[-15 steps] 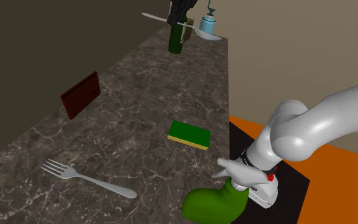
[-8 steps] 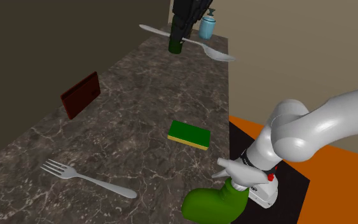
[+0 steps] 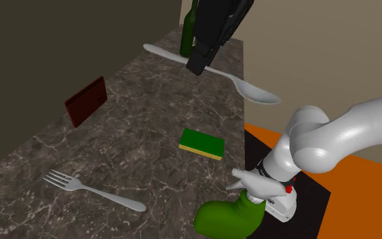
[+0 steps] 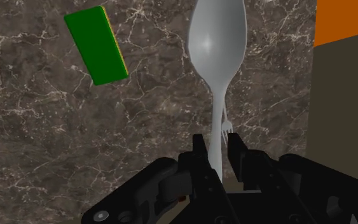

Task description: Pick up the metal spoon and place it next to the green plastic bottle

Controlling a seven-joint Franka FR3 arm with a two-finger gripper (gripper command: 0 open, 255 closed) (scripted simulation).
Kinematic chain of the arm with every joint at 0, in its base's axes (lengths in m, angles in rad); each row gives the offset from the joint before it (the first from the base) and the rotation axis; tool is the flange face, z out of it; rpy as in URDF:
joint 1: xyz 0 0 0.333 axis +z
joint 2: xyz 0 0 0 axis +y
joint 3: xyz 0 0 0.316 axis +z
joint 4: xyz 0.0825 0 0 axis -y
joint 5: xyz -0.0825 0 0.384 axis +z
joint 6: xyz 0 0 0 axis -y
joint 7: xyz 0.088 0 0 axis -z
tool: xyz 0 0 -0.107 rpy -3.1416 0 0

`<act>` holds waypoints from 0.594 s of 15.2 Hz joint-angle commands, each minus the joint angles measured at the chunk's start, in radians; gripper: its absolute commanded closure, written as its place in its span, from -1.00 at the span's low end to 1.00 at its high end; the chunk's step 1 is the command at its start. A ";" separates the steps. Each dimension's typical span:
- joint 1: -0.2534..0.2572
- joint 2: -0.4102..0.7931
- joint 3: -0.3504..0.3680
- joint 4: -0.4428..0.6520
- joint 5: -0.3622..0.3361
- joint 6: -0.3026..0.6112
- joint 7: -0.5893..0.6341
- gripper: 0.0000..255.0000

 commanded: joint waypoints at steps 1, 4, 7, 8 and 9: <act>0.006 -0.002 0.045 0.016 0.014 -0.005 0.053 1.00; 0.010 0.007 0.112 0.052 0.029 -0.010 0.127 1.00; 0.005 0.025 0.185 0.098 0.039 -0.015 0.203 1.00; 0.002 0.033 0.212 0.116 0.041 -0.017 0.229 1.00; -0.003 0.042 0.239 0.135 0.043 -0.018 0.255 1.00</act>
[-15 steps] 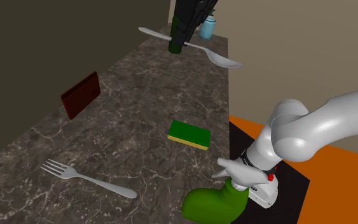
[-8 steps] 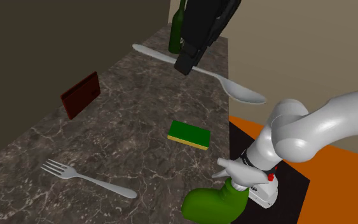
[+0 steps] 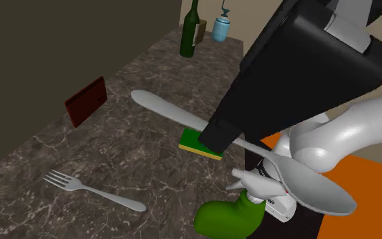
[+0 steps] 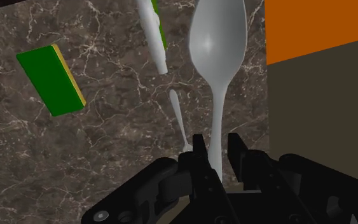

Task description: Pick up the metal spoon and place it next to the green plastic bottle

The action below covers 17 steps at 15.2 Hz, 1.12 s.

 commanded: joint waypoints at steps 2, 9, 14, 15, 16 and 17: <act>-0.016 0.030 0.085 0.065 0.002 -0.009 0.082 1.00; -0.125 0.134 0.357 0.253 -0.030 -0.024 0.280 1.00; -0.151 0.137 0.423 0.245 -0.027 0.008 0.316 1.00; -0.143 0.129 0.417 0.225 -0.022 0.021 0.313 1.00; -0.135 0.123 0.412 0.206 -0.017 0.034 0.310 1.00; -0.127 0.116 0.407 0.186 -0.013 0.047 0.307 1.00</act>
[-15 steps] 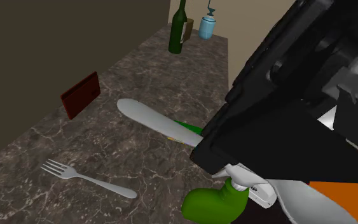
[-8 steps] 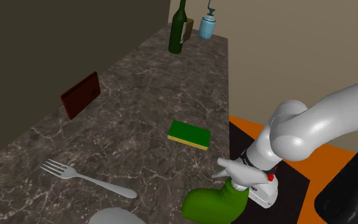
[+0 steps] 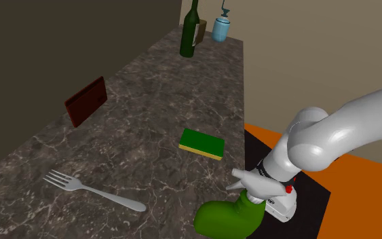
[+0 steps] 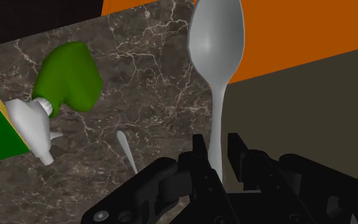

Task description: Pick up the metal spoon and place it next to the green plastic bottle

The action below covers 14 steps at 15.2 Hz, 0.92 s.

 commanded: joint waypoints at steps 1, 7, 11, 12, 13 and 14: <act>0.010 -0.011 -0.004 -0.039 0.008 0.029 -0.006 1.00; 0.044 -0.044 -0.017 -0.144 0.033 0.105 -0.019 1.00; 0.061 -0.062 -0.017 -0.209 0.049 0.154 -0.026 1.00; 0.064 -0.066 -0.016 -0.224 0.053 0.166 -0.028 1.00; 0.067 -0.069 -0.014 -0.239 0.056 0.178 -0.029 1.00; 0.070 -0.073 -0.013 -0.254 0.060 0.191 -0.031 1.00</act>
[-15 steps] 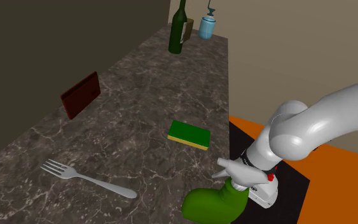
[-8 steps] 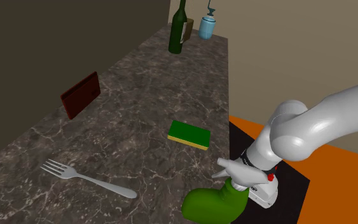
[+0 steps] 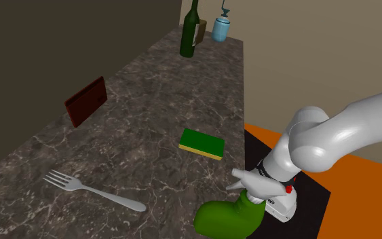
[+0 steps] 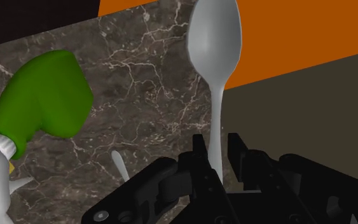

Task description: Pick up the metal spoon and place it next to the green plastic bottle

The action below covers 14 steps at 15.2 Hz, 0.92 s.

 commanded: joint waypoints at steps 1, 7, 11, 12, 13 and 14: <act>0.003 -0.005 0.005 -0.027 0.006 0.025 -0.003 1.00; 0.016 -0.020 0.024 -0.110 0.027 0.098 -0.009 1.00; 0.020 -0.025 0.042 -0.160 0.041 0.147 -0.012 1.00; 0.020 -0.026 0.047 -0.172 0.044 0.160 -0.012 1.00; 0.020 -0.027 0.053 -0.184 0.047 0.172 -0.013 1.00; 0.020 -0.028 0.059 -0.196 0.051 0.185 -0.013 1.00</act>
